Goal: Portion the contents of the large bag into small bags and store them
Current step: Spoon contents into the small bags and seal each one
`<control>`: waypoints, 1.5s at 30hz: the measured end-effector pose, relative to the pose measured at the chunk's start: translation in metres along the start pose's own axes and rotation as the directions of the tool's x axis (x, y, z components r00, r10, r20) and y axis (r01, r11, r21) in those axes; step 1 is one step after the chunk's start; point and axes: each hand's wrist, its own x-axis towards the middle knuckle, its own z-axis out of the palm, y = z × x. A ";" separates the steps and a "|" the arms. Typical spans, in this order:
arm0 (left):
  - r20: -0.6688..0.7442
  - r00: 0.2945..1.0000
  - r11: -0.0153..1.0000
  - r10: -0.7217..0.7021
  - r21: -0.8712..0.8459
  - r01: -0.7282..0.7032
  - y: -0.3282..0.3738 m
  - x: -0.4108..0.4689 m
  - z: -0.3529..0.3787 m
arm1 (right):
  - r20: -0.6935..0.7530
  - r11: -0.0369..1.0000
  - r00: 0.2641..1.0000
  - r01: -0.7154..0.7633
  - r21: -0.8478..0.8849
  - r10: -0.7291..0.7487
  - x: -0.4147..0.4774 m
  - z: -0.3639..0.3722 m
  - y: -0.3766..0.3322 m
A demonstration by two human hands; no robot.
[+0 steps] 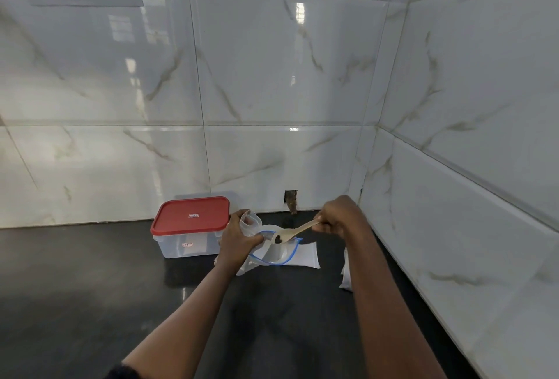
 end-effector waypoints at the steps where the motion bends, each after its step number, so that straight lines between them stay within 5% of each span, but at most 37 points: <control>1: 0.021 1.000 1.000 -0.010 0.012 0.010 -0.002 0.000 0.001 | -0.013 1.000 1.000 0.026 0.017 -0.026 -0.002 -0.005 -0.004; 5: 0.105 0.994 0.998 -0.021 0.069 0.014 -0.006 -0.002 0.004 | -0.039 0.988 0.987 0.156 0.016 -0.155 -0.012 0.002 -0.016; 10: 0.108 0.993 0.996 -0.054 0.080 0.046 -0.013 -0.001 0.007 | 0.029 0.824 0.895 0.422 -0.379 -0.445 -0.032 0.030 -0.016; 21: 0.058 0.998 0.999 -0.030 0.020 0.028 -0.006 0.002 -0.002 | 0.174 0.538 0.759 0.585 -0.608 -0.628 -0.036 0.048 -0.021; 28: 0.053 0.999 0.999 -0.011 -0.048 0.013 -0.006 0.002 -0.006 | 0.040 0.608 0.838 0.427 -0.669 -0.544 -0.036 0.030 -0.029; 38: 0.151 0.987 0.998 0.055 -0.037 -0.050 -0.009 -0.001 -0.018 | 0.327 0.537 0.904 0.426 -0.728 -0.274 -0.010 0.107 0.042; 42: 0.164 0.983 0.997 0.083 -0.010 -0.083 -0.008 0.003 -0.020 | 0.381 0.505 0.861 0.506 -0.699 -0.335 0.004 0.124 0.049; 45: 0.139 0.983 0.993 0.120 -0.026 -0.117 -0.001 0.009 -0.023 | 0.311 0.583 0.851 0.519 -0.625 -0.423 0.011 0.126 0.047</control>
